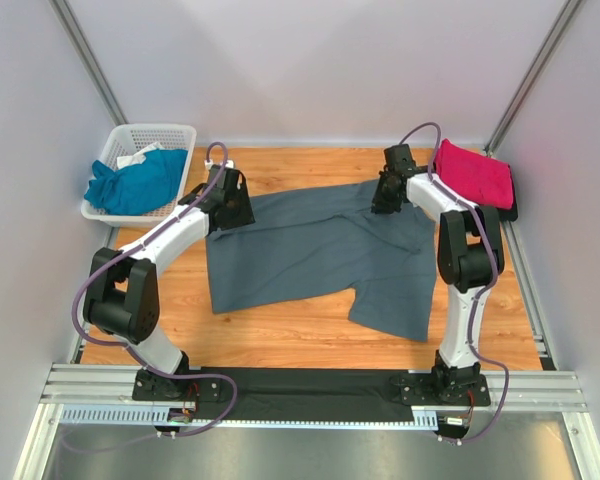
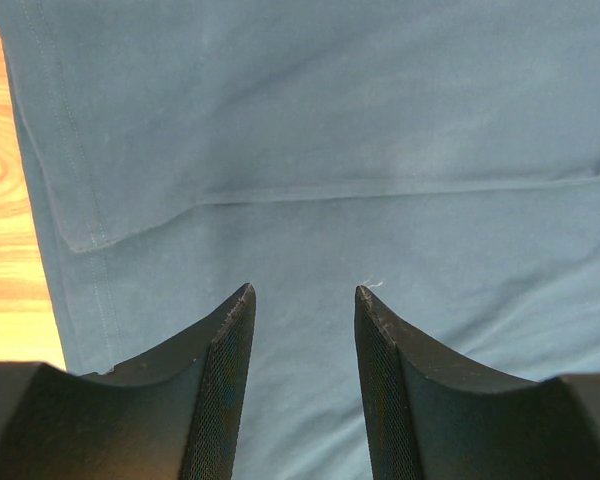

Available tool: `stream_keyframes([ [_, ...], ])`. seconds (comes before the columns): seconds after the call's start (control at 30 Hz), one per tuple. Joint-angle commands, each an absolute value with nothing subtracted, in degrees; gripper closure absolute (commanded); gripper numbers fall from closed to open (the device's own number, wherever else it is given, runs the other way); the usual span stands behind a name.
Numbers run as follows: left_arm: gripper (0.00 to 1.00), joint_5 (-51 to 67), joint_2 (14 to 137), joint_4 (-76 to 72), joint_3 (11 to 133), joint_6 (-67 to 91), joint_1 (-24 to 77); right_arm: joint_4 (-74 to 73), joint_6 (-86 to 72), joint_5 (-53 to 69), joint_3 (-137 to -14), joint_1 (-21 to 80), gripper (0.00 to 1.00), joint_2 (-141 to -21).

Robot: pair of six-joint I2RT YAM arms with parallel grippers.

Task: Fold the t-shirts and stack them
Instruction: Fold the tshirt

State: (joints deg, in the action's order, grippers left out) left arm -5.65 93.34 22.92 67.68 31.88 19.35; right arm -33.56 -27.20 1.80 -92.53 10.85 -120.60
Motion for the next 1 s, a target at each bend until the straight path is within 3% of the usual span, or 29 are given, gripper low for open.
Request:
stream_keyframes([
  [0.0,0.49,-4.48,93.51,21.88,67.67,32.69,19.34,-32.61,-29.26,0.97,-90.62,12.91,0.85,-114.36],
  [0.63,0.50,-1.85,94.13,22.06,67.06,33.75,19.34,-35.42,-35.77,-2.46,-78.40,21.62,0.86,-107.05],
  [0.73,0.50,-1.67,93.87,21.71,66.71,33.84,19.34,-36.21,-36.12,-2.81,-77.61,22.06,0.77,-106.70],
  [0.87,0.50,-1.41,94.04,21.71,66.53,33.58,19.34,-37.35,-35.60,-1.76,-76.82,22.50,0.51,-105.65],
  [0.97,0.50,-0.62,94.57,21.71,66.62,33.40,19.42,-38.05,-34.55,-2.37,-77.08,22.59,0.44,-103.01],
])
